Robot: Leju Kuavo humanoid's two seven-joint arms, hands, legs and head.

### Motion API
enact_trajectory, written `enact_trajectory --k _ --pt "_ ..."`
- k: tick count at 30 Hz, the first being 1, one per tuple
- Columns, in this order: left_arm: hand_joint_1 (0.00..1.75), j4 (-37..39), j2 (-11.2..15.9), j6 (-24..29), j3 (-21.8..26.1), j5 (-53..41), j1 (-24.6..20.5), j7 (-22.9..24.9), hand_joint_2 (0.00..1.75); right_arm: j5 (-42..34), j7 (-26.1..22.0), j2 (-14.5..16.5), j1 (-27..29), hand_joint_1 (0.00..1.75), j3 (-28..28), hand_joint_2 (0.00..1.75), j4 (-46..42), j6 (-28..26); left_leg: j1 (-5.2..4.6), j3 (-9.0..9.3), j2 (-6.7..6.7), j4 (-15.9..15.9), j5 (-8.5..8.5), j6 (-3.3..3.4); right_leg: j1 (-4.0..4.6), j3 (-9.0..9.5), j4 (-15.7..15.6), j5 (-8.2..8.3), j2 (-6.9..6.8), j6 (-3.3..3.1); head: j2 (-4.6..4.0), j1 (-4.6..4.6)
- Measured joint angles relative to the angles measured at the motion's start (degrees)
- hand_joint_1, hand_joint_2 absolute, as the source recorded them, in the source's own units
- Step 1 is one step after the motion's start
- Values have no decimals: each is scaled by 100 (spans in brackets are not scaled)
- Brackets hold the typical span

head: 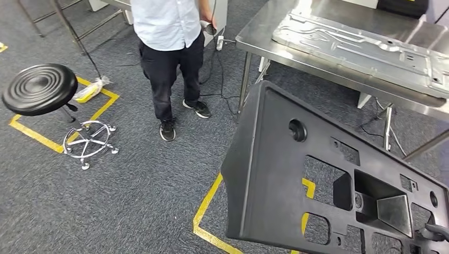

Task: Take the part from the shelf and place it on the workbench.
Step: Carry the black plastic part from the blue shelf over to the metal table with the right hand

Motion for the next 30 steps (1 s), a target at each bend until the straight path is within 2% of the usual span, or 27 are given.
enact_trajectory --k 1,3,4,5,7,9,11,12,13,14,15,16,18,19,20,22,24,26,27,28,29,30 --pt "0 0 -1 0 0 0 -4 0 175 3 2 -1 0 175 0 175 0 -1 -1 24 52 -1 -15 -13 2 197 -383 221 -71 -18 0 0" --pt "0 0 -1 0 0 0 -10 0 175 10 2 -4 -6 175 0 175 0 -1 -19 68 138 1 -48 -58 50 566 -1112 497 -303 -86 0 -1" --pt "0 0 -1 0 0 0 -12 0 175 13 2 -4 -6 175 0 175 0 -1 -30 82 180 1 -62 -84 80 648 -1294 536 -377 -120 0 -2" --pt "0 0 -1 0 0 0 -15 0 175 13 8 -5 -5 175 0 175 0 -1 -39 94 227 -4 -70 -110 107 658 -1350 523 -392 -148 0 -3" --pt "0 0 -1 0 0 3 -24 -5 175 14 21 -5 2 175 0 175 -2 -1 -41 130 300 -16 -95 -172 100 651 -1392 550 -273 -209 0 -5" --pt "0 0 1 2 1 9 -31 -18 175 17 33 -7 -3 175 0 175 -4 -1 -30 74 141 175 -258 -227 61 681 -1460 590 -162 -281 0 -8" --pt "0 0 2 4 2 15 -24 -26 175 20 40 -7 -13 175 0 175 -3 -1 -19 -212 -125 798 -613 -251 47 690 -1482 607 -59 -327 0 -11" --pt "0 0 2 4 2 22 -15 -26 175 20 43 -7 -16 175 0 175 -2 -1 -18 -401 -192 1183 -775 -255 49 686 -1477 607 0 -338 0 -13" --pt "0 0 2 4 2 29 -4 -26 175 21 44 -7 -16 175 0 175 -2 -1 -17 -546 -226 1464 -843 -259 51 685 -1469 604 68 -343 0 -13" --pt "0 0 2 4 2 37 5 -26 175 23 45 -7 -15 175 0 175 -1 -1 -16 -611 -242 1558 -795 -260 51 686 -1456 600 140 -342 0 -13" --pt "0 0 2 4 2 43 10 -27 175 26 46 -7 -15 175 0 175 2 -1 -14 -567 -254 1415 -629 -257 49 688 -1438 592 214 -337 0 -13" --pt "0 0 3 4 2 46 9 -27 175 28 48 -7 -16 175 0 175 4 -1 -10 -431 -294 1073 -390 -249 47 688 -1411 579 284 -327 0 -13" --pt "0 0 7 4 2 48 3 -31 175 30 52 -10 -19 175 0 175 8 0 2 -147 -498 377 -85 -216 50 658 -1337 541 404 -285 0 -11" --pt "0 0 9 2 2 48 2 -33 175 31 54 -15 -21 175 0 175 8 1 2 -70 -577 185 -34 -200 51 632 -1306 531 454 -254 0 -10" --pt "0 0 10 -1 1 48 0 -35 175 33 56 -20 -21 175 0 175 9 2 -7 -47 -618 123 -50 -179 48 605 -1290 531 500 -220 0 -10" --pt "0 0 9 -9 0 48 -6 -37 175 38 66 -30 -15 175 0 175 9 4 -15 -35 -527 86 -23 -119 28 574 -1290 545 576 -148 0 -11" --pt "0 1 8 -21 0 47 -18 -39 175 44 85 -47 -14 175 0 175 10 10 4 -12 -415 23 17 -38 28 499 -1135 439 419 -84 -1 -3" --pt "0 2 9 -37 0 46 -19 -43 175 48 97 -76 -31 175 0 175 16 20 11 -2 -294 -13 33 11 30 223 -562 119 145 -24 -1 7" --pt "0 2 8 -41 0 46 -12 -44 175 48 101 -87 -38 175 0 175 22 25 8 -2 -229 -13 30 22 20 35 -188 -50 78 3 -1 9" --pt "0 2 8 -46 0 47 -5 -44 175 48 104 -95 -39 175 0 175 30 29 6 -3 -169 -10 23 22 8 -122 117 -149 49 23 0 8" --pt "0 2 8 -49 0 48 1 -44 175 48 112 -99 -37 175 0 175 38 37 6 1 -122 -9 15 19 -3 -205 273 -158 37 36 0 8" --pt "0 2 8 -49 0 50 1 -44 175 48 135 -108 -37 175 1 175 49 64 6 9 -86 -6 5 11 -14 -173 203 -52 26 43 0 8"
